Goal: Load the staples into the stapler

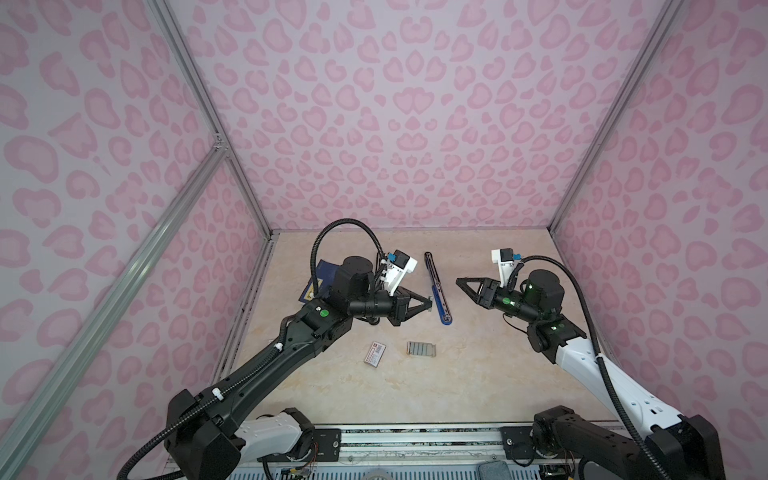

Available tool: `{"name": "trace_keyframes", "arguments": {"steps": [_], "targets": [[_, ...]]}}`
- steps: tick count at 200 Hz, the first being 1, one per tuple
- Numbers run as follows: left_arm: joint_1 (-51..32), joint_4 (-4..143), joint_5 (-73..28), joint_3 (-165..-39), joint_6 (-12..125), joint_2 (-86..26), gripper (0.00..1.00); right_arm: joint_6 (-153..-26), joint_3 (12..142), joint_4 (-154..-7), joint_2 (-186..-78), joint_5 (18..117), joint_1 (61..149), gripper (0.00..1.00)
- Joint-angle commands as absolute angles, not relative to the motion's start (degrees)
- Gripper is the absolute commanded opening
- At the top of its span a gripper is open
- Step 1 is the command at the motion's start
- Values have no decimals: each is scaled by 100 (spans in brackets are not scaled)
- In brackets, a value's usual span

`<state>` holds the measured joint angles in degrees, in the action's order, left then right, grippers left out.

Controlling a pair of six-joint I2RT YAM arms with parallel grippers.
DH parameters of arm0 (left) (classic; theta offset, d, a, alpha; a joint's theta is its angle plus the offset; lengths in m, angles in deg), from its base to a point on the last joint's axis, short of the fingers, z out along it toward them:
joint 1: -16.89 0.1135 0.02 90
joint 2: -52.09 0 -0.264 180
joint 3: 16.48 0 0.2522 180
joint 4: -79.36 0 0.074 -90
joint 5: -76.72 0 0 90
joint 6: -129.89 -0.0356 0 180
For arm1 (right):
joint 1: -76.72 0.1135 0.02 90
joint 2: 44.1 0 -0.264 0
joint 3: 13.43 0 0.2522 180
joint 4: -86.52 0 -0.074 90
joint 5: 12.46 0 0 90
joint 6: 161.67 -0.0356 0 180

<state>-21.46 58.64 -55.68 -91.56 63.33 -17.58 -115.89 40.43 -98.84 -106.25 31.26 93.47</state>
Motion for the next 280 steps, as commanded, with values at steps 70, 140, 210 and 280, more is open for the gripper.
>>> {"name": "trace_keyframes", "arguments": {"steps": [70,140,210,280], "targets": [[-2143,7002,-6606,-9018,6766,-1748,4,-12405,3632,-12062,-10111,1685,9873,41],[-2204,7140,-6891,-8974,6872,-1813,4,-12414,3546,-12400,-10131,1697,10197,45],[-2256,7175,-6936,-9031,6885,-1866,3,-12532,3593,-12643,-10281,1664,10343,38],[-2257,7169,-6855,-9018,6883,-1846,4,-12598,3496,-12666,-10272,1612,10359,32]]}}
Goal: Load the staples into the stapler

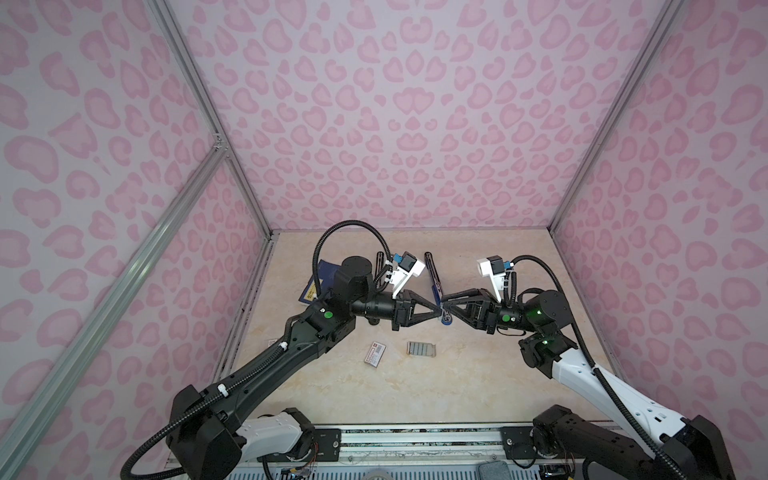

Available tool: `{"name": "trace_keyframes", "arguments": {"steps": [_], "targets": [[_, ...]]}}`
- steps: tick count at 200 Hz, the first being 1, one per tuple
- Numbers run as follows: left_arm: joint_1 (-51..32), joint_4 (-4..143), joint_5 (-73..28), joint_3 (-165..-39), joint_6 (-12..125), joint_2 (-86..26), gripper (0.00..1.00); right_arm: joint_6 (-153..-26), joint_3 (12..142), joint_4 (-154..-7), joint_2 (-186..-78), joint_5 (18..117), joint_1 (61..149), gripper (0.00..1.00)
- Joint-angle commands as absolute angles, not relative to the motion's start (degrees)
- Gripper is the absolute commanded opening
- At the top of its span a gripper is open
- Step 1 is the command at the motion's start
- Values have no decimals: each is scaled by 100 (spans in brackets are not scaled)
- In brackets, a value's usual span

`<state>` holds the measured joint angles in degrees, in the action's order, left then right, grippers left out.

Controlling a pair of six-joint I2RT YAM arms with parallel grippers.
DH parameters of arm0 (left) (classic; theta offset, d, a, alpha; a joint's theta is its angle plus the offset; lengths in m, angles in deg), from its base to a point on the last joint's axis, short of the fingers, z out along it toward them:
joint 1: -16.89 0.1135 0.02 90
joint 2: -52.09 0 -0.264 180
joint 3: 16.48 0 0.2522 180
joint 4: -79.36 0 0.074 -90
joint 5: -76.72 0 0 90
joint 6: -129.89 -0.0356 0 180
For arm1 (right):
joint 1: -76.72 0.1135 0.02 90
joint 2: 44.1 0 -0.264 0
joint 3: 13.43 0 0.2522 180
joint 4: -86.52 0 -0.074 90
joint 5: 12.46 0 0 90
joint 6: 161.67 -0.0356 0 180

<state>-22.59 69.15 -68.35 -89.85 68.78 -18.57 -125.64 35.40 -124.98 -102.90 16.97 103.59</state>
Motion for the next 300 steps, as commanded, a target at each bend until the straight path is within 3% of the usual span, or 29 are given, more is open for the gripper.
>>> {"name": "trace_keyframes", "arguments": {"steps": [1,77,184,230,272,300], "targets": [[-2257,7168,-6851,-9018,6882,-1847,4,-12598,3496,-12666,-10272,1611,10356,32],[-2257,7141,-6780,-9009,6881,-1848,3,-12645,3522,-12683,-10360,1576,10384,28],[-2257,7053,-6727,-9018,6850,-1821,4,-12739,3542,-12844,-10406,1461,10431,13],[-2241,6960,-6633,-9014,6854,-1780,29,-12419,3557,-12435,-10300,1603,10416,12],[-2098,6819,-6338,-8783,6868,-1500,41,-12074,3606,-11890,-10165,1749,10230,11],[-1874,6528,-5406,-8315,6858,-1023,51,-11401,3814,-10706,-10070,1955,9966,12]]}}
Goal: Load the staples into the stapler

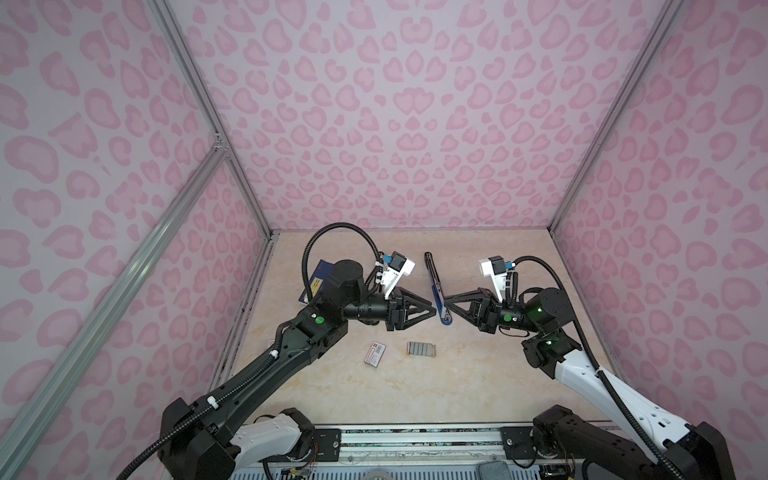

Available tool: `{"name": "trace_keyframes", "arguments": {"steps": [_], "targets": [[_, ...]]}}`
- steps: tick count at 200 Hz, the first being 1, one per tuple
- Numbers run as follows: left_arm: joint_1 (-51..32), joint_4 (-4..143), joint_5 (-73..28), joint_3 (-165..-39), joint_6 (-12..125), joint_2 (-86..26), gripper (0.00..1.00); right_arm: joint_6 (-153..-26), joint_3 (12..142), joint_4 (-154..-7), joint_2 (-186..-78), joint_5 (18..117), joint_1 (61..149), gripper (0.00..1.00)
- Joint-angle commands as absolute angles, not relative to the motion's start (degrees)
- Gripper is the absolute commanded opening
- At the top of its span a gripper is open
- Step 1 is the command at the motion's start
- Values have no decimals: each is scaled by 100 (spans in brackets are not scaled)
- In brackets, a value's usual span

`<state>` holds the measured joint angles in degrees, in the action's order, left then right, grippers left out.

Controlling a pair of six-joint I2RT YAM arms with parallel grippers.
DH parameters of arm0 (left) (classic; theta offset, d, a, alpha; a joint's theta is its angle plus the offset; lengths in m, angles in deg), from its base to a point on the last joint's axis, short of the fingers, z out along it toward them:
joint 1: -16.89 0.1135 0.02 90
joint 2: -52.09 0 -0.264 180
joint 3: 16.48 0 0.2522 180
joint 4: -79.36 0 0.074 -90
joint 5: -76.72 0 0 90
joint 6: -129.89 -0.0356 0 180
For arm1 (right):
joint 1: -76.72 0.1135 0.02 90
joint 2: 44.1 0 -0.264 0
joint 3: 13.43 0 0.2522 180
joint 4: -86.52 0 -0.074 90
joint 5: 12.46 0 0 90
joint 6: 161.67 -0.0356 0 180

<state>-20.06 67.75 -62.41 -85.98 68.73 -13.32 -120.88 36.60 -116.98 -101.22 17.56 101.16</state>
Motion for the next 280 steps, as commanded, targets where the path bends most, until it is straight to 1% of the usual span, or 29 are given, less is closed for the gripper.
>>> {"name": "trace_keyframes", "arguments": {"steps": [1,11,22,37,42,59,73,85,97,106,153,199,233,280], "targets": [[-1868,6509,-5358,-8297,6856,-1001,51,-11367,3826,-10653,-10070,1963,9957,11],[-1807,6344,-4898,-8134,6820,-821,53,-10966,3983,-9990,-10108,2083,9898,11],[-1768,6125,-4286,-7970,6844,-658,59,-10453,4210,-9236,-10169,2317,9895,12],[-1747,5915,-3574,-7757,6901,-511,60,-9902,4469,-8469,-10315,2649,9895,12],[-1747,5836,-3323,-7701,6931,-488,62,-9754,4560,-8242,-10382,2791,9895,11],[-1747,5594,-2700,-7556,6977,-524,63,-9337,4878,-7566,-10668,3388,9900,11],[-1747,5544,-2441,-7437,7024,-612,64,-9078,5145,-7118,-10959,3929,9930,11],[-1756,5693,-2372,-7313,7105,-691,65,-8873,5373,-6834,-11239,4339,9967,11],[-1789,5973,-2455,-7197,7127,-785,70,-8738,5584,-6596,-11533,4784,10018,12],[-1836,6122,-2456,-7177,7118,-896,70,-8677,5691,-6558,-11763,4928,10014,12],[-2291,6416,-1847,-7548,6822,-1702,71,-8642,6310,-6544,-12907,5737,10091,12],[-2600,6601,-1801,-7846,6468,-2390,70,-8656,6760,-6534,-13709,6576,10227,11],[-2635,6779,-1917,-7793,6557,-2602,69,-8882,6891,-6712,-14186,6928,10253,11],[-2710,6986,-1929,-7553,6761,-2602,69,-8963,7088,-6860,-14767,7113,10329,11]]}}
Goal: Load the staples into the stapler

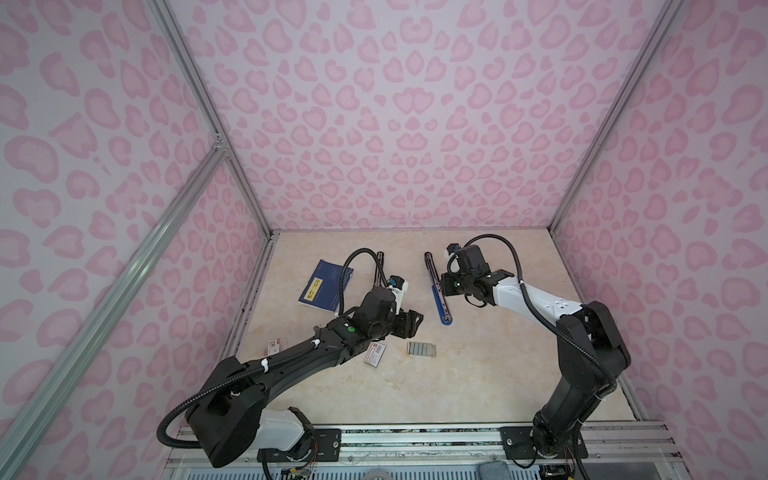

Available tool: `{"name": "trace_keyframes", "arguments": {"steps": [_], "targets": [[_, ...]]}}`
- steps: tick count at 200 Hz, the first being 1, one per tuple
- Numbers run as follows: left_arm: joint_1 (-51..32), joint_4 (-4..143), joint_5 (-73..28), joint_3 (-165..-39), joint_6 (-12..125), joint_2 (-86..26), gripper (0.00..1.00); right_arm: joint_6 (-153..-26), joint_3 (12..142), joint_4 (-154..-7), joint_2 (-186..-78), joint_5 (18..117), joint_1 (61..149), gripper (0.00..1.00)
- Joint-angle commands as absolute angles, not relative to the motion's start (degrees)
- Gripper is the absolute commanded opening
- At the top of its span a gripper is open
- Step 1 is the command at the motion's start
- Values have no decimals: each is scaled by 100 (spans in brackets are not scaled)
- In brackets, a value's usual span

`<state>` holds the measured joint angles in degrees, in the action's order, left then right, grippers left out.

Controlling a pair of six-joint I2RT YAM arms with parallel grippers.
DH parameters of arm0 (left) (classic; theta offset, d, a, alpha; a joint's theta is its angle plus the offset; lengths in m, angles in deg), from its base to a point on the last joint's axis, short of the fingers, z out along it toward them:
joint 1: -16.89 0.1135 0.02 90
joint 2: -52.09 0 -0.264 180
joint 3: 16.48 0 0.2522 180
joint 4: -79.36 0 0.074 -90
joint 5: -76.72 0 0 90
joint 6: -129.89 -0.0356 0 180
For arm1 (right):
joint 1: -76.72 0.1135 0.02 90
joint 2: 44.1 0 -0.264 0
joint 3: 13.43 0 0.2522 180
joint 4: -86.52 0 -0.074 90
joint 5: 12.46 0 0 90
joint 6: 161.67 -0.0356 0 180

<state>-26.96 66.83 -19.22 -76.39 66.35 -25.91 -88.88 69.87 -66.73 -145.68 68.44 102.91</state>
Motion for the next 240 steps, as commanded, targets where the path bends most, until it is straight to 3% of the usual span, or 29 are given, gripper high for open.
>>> {"name": "trace_keyframes", "arguments": {"steps": [1,240], "targets": [[-2712,6988,-1928,-7547,6764,-2603,69,-8966,7098,-6858,-14778,7122,10327,11],[-2780,6927,-1955,-7432,6864,-2602,67,-8713,7819,-6407,-15712,7688,10448,10]]}}
